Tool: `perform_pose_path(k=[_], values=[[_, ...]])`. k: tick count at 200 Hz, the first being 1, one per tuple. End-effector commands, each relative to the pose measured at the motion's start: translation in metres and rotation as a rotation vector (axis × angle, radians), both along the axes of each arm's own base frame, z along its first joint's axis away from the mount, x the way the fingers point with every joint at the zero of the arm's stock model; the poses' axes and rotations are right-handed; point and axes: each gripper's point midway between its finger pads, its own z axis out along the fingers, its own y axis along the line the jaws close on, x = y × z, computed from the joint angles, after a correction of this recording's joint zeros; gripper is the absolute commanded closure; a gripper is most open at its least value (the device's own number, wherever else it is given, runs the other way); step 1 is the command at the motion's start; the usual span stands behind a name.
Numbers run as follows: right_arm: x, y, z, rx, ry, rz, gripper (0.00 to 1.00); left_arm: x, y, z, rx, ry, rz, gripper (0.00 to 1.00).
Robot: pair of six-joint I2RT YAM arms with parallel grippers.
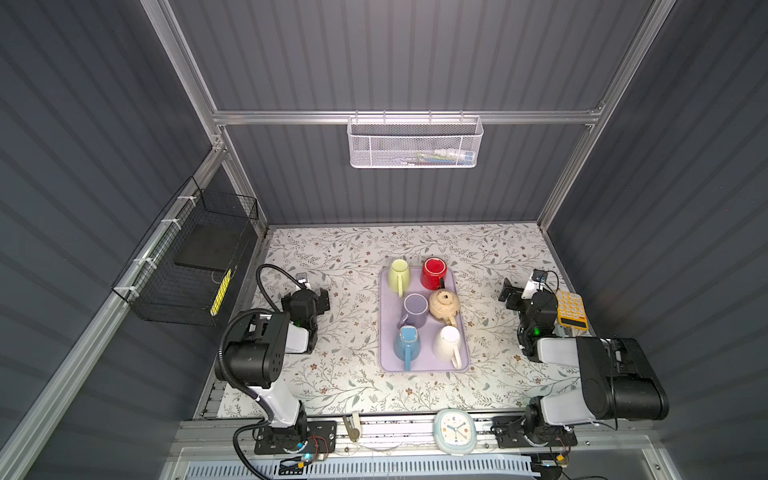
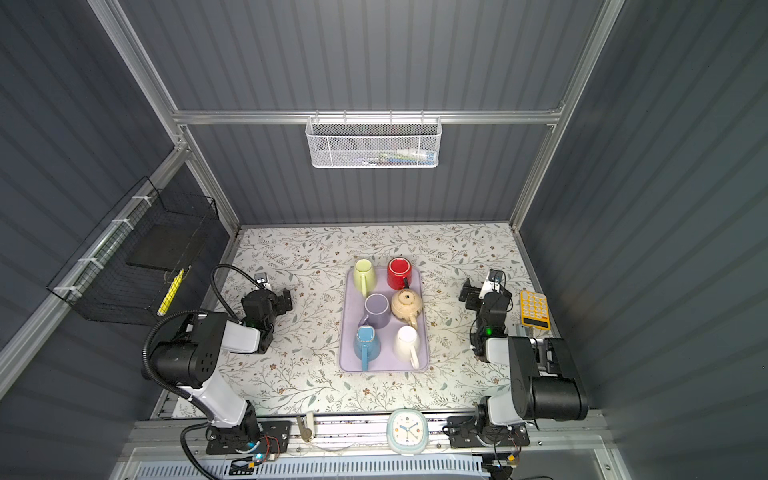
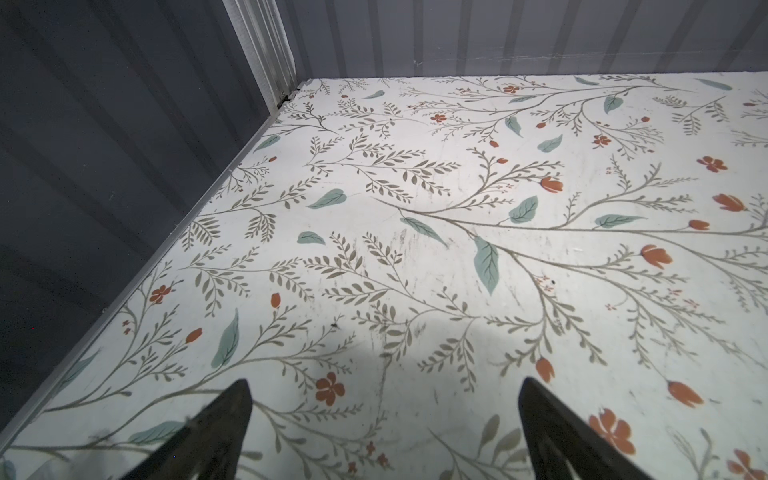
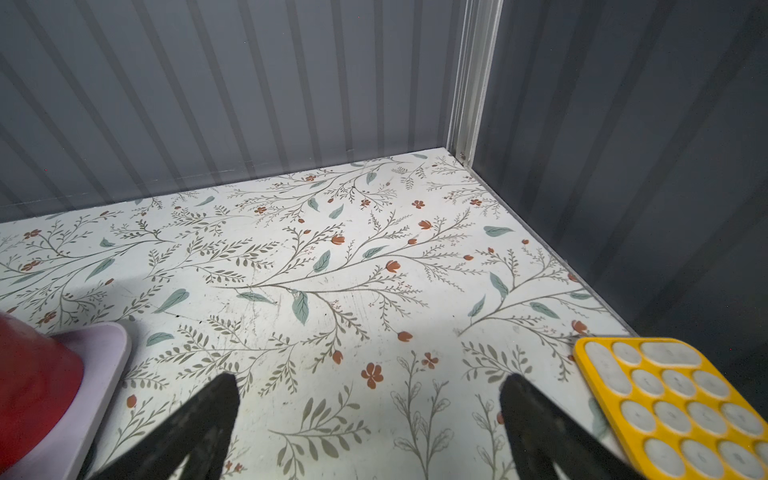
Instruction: Turn the mug right side up
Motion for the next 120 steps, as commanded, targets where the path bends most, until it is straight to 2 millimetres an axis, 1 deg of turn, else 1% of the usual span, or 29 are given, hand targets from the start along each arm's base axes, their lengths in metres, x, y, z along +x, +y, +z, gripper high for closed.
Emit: perform_pose_path(k=[1,84,107,120], values=[[-0.0002,0.0002,-0.0021,0.016,0.001,0.003,0.01,0.0027,0.0003,0.004,-0.007,-0.022,0.009,0.0],[-0.0001,-0.0001,-0.0025,0.017,0.003,0.003,0.01,0.0034,-0.0002,0.004,-0.007,-0.02,0.007,0.01],[0.0003,-0.0001,-0.0022,0.018,0.003,0.004,0.01,0.0029,0.0011,0.0043,-0.003,-0.023,0.013,0.17],[-0.0001,-0.0002,-0.0022,0.018,0.003,0.003,0.02,0.0025,0.0014,0.0049,-0.003,-0.026,0.015,0.18]])
